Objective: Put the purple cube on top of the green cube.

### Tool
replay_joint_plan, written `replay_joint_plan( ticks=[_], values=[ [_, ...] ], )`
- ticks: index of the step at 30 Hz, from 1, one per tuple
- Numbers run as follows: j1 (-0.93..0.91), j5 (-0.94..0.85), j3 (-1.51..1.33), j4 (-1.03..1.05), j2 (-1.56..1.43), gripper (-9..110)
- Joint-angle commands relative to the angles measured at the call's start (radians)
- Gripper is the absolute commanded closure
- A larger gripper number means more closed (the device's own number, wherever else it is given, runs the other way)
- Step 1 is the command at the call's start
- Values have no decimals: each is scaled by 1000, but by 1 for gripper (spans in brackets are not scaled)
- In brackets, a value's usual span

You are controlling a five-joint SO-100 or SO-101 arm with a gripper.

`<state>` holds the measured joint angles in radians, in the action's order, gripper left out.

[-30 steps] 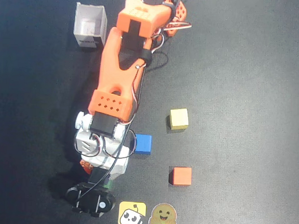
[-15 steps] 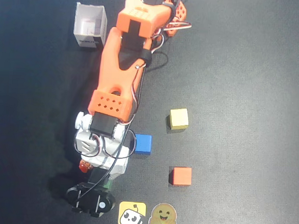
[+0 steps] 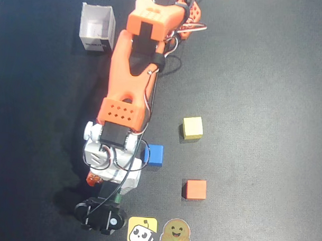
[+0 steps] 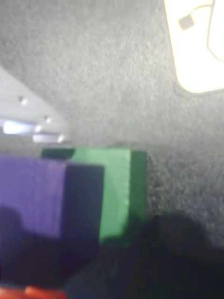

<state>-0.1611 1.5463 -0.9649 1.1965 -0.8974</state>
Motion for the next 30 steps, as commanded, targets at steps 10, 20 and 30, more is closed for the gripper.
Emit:
replay_joint_plan(
  ticks=[10,20,30],
  values=[
    [11,5,9,6,-133,77],
    [6,-32,-100,2,-272,77],
    [-9,-63,-545,-101,-650,84]
  ],
)
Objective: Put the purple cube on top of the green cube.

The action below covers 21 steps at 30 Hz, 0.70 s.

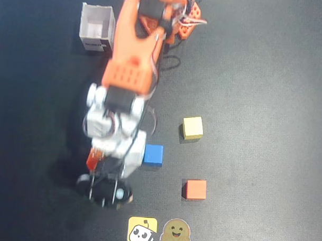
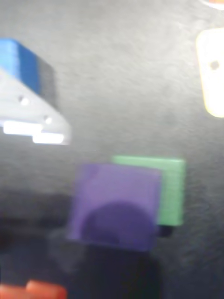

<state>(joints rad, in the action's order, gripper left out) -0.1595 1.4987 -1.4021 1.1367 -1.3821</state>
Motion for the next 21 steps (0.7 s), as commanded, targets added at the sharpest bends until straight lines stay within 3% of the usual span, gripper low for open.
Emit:
replay_joint_plan(
  ticks=[1,5,21],
  values=[
    [-11,-18,-176,-64,-216,87],
    [-12,-28,-486,-187,-443,100],
    [11,-164,-1249,-276,-1192,101]
  ],
)
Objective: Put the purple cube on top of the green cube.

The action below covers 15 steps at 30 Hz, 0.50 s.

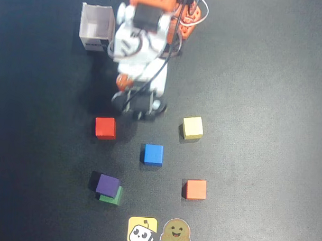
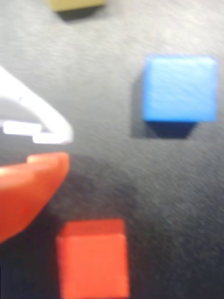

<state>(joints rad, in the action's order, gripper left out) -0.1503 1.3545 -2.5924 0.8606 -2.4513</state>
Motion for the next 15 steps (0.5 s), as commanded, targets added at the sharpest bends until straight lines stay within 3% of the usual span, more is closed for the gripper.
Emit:
replay_joint_plan(
  ticks=[1,8,11,15],
  values=[
    [8,-23,-94,5,-172,101],
    [38,-28,-202,117,-385,101],
    [57,-17,-281,255,-637,101],
    [74,-23,-282,353,-640,101]
  ],
)
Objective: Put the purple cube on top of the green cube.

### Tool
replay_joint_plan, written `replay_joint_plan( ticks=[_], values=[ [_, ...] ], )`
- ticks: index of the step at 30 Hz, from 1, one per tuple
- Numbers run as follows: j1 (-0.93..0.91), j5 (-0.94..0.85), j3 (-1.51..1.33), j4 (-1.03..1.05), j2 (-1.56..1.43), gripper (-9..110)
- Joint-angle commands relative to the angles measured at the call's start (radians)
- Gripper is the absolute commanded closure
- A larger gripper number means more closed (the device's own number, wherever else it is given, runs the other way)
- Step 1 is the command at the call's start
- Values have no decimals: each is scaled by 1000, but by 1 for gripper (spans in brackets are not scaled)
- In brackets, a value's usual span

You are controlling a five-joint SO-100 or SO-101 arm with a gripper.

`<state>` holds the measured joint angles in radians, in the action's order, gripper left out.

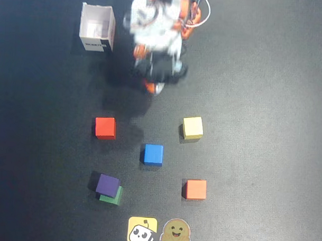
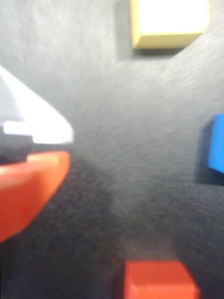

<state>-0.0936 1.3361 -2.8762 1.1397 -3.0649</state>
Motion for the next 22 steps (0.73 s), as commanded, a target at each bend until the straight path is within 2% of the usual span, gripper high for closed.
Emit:
replay_joint_plan(
  ticks=[1,22],
  values=[
    [17,11,2,120,-26,101],
    [21,-2,2,118,-28,101]
  ],
)
